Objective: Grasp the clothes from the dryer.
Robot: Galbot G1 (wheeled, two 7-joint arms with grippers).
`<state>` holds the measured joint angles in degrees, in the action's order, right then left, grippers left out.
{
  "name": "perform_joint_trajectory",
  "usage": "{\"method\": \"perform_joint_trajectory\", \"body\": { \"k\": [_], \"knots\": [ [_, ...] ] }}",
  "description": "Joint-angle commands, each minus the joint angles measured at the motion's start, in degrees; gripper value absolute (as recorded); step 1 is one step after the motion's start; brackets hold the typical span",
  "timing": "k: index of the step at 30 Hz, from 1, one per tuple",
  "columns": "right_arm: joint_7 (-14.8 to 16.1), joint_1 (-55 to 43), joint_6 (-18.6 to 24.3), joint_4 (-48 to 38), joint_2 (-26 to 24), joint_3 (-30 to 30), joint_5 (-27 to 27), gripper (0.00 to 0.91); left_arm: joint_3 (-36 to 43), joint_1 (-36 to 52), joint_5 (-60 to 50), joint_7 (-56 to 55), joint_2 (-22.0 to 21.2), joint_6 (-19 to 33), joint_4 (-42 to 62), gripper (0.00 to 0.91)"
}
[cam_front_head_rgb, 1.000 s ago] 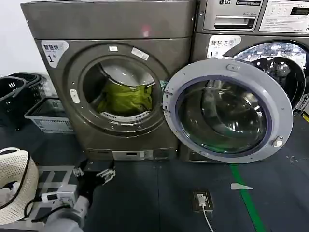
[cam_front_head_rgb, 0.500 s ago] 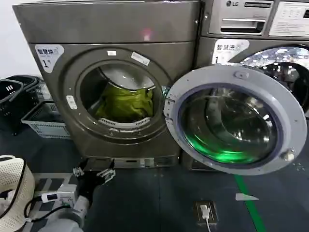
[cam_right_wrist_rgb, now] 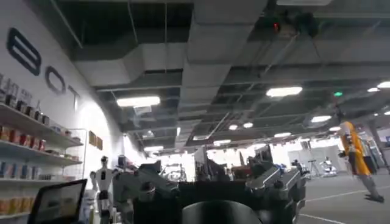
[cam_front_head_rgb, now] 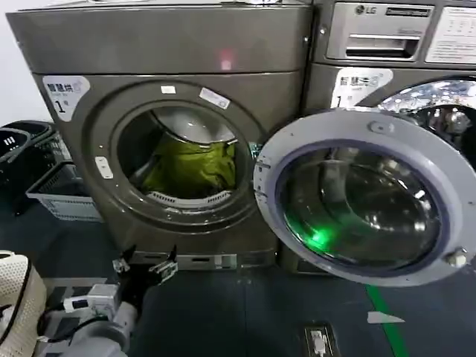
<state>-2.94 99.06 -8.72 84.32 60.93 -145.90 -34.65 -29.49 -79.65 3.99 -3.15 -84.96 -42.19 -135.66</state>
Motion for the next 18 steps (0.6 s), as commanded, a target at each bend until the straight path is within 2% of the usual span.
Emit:
{"method": "perform_joint_trajectory", "body": {
  "k": [1, 18],
  "knots": [
    [0.0, 0.1, -0.1, 0.2, 0.0, 0.1, 0.0, 0.907, 0.1, 0.3, 0.3, -1.7, 0.2, -2.8, 0.3, 0.907],
    [-0.1, -0.4, -0.1, 0.7, 0.4, 0.7, 0.0, 0.907, 2.0, 0.3, -2.9, -0.6, 0.2, -2.8, 0.5, 0.907]
  ]
}}
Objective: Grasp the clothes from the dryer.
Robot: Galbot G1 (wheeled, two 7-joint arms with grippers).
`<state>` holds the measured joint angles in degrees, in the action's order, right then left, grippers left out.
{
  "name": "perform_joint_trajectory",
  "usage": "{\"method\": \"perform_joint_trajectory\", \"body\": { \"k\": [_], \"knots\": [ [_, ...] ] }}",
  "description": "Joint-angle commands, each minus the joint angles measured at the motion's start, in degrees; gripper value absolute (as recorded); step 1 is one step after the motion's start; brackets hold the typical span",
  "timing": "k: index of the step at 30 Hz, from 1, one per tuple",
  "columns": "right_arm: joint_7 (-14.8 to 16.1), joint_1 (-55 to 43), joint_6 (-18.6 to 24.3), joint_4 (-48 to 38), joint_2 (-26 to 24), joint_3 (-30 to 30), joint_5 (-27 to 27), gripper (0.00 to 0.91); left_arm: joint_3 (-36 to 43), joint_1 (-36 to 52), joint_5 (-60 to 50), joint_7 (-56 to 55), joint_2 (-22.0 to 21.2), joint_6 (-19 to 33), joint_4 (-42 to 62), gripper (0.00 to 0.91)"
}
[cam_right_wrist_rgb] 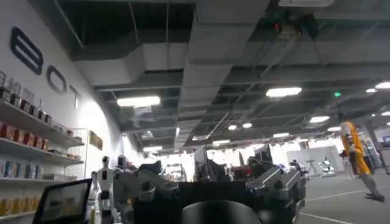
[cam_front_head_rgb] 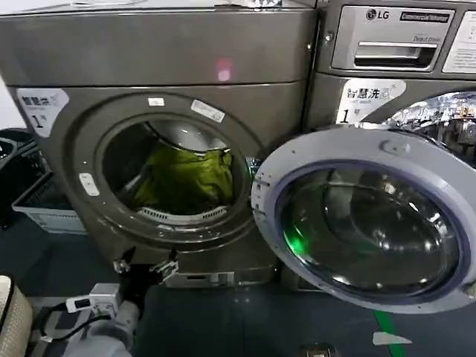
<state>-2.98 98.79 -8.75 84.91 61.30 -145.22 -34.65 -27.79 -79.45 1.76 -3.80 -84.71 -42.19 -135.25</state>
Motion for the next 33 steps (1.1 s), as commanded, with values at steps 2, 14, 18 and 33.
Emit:
{"method": "perform_joint_trajectory", "body": {
  "k": [2, 14, 18, 33],
  "knots": [
    [0.0, -0.2, 0.0, 0.1, 0.1, 0.1, 0.1, 0.907, 0.3, 0.1, -0.8, 0.2, -0.1, -2.8, 0.2, 0.907],
    [-0.1, -0.3, 0.0, 0.0, 0.3, 0.0, 0.2, 0.907, 0.4, 0.4, -1.5, 1.0, -0.3, -2.8, 0.7, 0.907],
    [-0.2, -0.4, 0.0, -0.1, 0.3, -0.1, 0.2, 0.907, 0.4, 0.3, -1.7, 1.4, -0.3, -2.8, 0.8, 0.907],
    [-0.3, -0.6, -0.1, -0.2, 0.7, 0.2, 0.2, 0.907, 0.5, 0.4, -1.7, 1.3, -0.4, -2.8, 1.1, 0.907]
  ]
}}
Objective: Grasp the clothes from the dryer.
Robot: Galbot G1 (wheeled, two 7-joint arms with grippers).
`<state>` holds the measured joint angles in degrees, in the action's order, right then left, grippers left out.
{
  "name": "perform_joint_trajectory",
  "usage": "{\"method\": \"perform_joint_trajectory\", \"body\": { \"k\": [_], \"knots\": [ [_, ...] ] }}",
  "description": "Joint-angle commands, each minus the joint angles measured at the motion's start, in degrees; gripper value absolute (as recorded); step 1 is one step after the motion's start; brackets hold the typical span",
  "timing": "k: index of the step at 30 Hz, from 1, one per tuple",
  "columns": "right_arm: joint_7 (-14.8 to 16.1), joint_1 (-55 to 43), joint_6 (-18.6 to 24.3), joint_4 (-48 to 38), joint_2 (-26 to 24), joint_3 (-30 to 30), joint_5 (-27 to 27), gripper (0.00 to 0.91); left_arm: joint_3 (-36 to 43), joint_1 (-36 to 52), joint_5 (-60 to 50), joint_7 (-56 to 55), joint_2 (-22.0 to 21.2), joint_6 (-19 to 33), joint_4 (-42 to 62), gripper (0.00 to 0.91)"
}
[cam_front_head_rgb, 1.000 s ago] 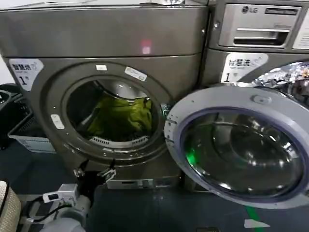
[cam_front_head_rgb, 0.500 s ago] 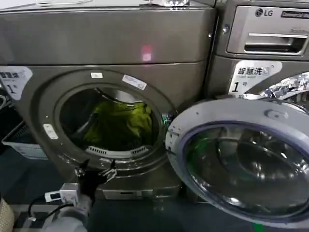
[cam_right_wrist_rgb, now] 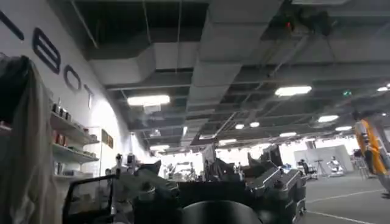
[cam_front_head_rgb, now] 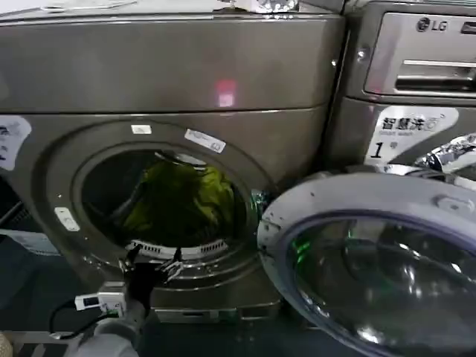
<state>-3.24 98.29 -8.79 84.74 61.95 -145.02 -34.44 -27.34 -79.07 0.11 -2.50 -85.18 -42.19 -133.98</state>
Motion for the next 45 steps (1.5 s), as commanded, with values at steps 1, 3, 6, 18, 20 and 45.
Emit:
{"method": "perform_joint_trajectory", "body": {
  "k": [1, 3, 6, 18, 20, 45],
  "knots": [
    [0.0, -0.1, 0.0, 0.0, 0.1, 0.0, 0.0, 0.907, 0.0, 0.0, 0.0, 0.0, 0.0, -2.8, -0.2, 0.907],
    [0.0, 0.0, 0.0, 0.0, 0.2, 0.1, 0.1, 0.907, -0.1, 0.0, -0.1, 0.0, 0.1, -2.8, -0.1, 0.907],
    [0.0, 0.0, 0.5, 0.0, 0.2, 0.2, 0.2, 0.907, -0.1, 0.1, -0.3, 0.1, 0.0, -2.8, 0.0, 0.907],
    [0.1, 0.1, 2.1, -0.2, 0.3, 0.3, 0.1, 0.907, -1.7, 11.3, -5.6, 1.6, -0.6, -0.4, 9.6, 0.907],
    [0.1, 0.0, 2.1, -0.1, 0.2, 0.3, 0.1, 0.907, -1.6, 14.0, -5.5, 2.4, -0.5, 0.7, 13.7, 0.907],
    [0.1, -0.8, 2.9, 0.1, 0.0, 3.1, 0.1, 0.907, -2.9, 47.3, -18.2, 6.2, -1.6, 21.4, 60.6, 0.907]
  ]
}}
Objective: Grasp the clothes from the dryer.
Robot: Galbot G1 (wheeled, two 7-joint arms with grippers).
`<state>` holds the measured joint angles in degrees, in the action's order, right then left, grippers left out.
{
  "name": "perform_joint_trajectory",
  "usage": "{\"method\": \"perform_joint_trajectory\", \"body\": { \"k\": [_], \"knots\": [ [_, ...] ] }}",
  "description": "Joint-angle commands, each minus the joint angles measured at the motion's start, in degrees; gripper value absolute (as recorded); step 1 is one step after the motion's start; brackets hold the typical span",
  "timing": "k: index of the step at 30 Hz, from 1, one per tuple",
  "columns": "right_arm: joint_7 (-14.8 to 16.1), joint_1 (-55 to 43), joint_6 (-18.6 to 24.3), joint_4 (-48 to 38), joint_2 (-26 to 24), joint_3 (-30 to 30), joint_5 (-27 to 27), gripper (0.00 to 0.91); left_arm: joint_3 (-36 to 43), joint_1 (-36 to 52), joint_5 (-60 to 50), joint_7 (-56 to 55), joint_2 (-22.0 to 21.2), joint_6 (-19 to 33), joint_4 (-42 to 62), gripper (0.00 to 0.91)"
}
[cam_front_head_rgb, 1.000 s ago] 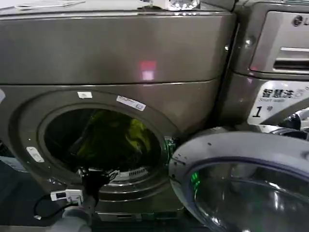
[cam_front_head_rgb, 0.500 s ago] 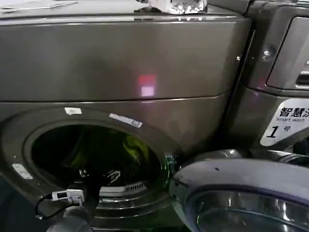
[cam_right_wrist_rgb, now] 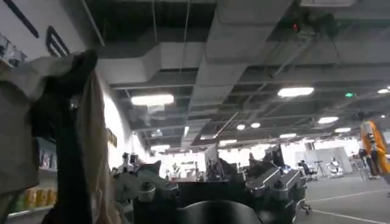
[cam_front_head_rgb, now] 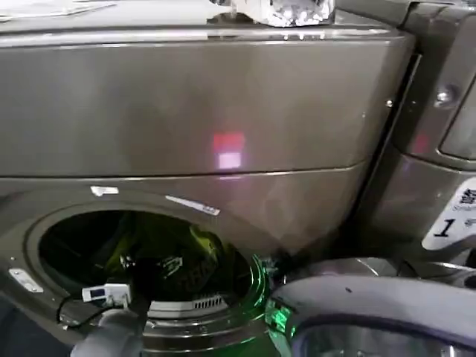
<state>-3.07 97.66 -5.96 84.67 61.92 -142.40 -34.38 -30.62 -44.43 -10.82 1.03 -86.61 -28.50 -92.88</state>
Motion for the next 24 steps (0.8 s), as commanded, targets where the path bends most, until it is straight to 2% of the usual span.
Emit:
{"method": "perform_joint_trajectory", "body": {
  "k": [1, 5, 6, 8, 9, 11, 13, 14, 16, 19, 24],
  "knots": [
    [0.0, -0.2, 0.1, 0.1, 0.0, 0.7, 0.1, 0.907, 0.5, 13.6, -9.3, 3.2, -0.1, 8.6, 21.9, 0.907],
    [0.0, -0.4, 0.1, 0.8, 0.0, 1.1, 0.3, 0.907, -0.4, 16.6, -27.1, 16.4, 0.4, 5.7, 25.7, 0.907],
    [0.0, -0.3, 0.1, 0.9, -0.1, 1.1, 0.3, 0.907, -0.8, 16.6, -35.5, 25.5, 0.8, 6.5, 25.7, 0.907],
    [0.0, -0.1, 0.1, 0.8, -0.1, 1.0, 0.3, 0.907, -1.3, 16.0, -48.6, 38.4, 1.3, 9.9, 24.9, 0.907],
    [0.0, 0.0, 0.1, 0.8, -0.1, 1.0, 0.3, 0.907, -2.0, 15.4, -58.0, 44.0, 1.0, 14.4, 24.2, 0.907],
    [0.1, 0.4, 0.2, 1.0, -0.1, 0.9, 0.3, 0.907, -2.1, 14.9, -67.7, 52.4, 1.2, 20.5, 23.2, 0.907],
    [0.0, 0.5, 0.2, 1.0, -0.1, 0.8, 0.4, 0.907, -2.3, 15.1, -70.9, 57.6, 1.4, 24.1, 23.1, 0.907],
    [0.1, 0.5, 0.2, 1.1, -0.1, 0.8, 0.4, 0.907, -3.2, 15.4, -75.0, 64.5, 1.1, 25.7, 23.0, 0.907],
    [0.0, 0.7, 0.2, 1.2, 0.0, 0.8, 0.5, 0.907, -3.5, 15.9, -76.9, 69.8, 1.3, 31.7, 22.6, 0.907],
    [0.1, 0.5, 0.3, 1.4, 0.0, 0.9, 1.5, 0.907, -3.3, 17.0, -73.7, 75.4, 1.7, 34.0, 22.8, 0.907],
    [0.1, 0.3, 0.2, 2.0, 0.1, 1.1, 1.5, 0.907, -2.8, 18.3, -71.9, 76.2, 2.3, 35.1, 24.8, 0.907]
  ]
}}
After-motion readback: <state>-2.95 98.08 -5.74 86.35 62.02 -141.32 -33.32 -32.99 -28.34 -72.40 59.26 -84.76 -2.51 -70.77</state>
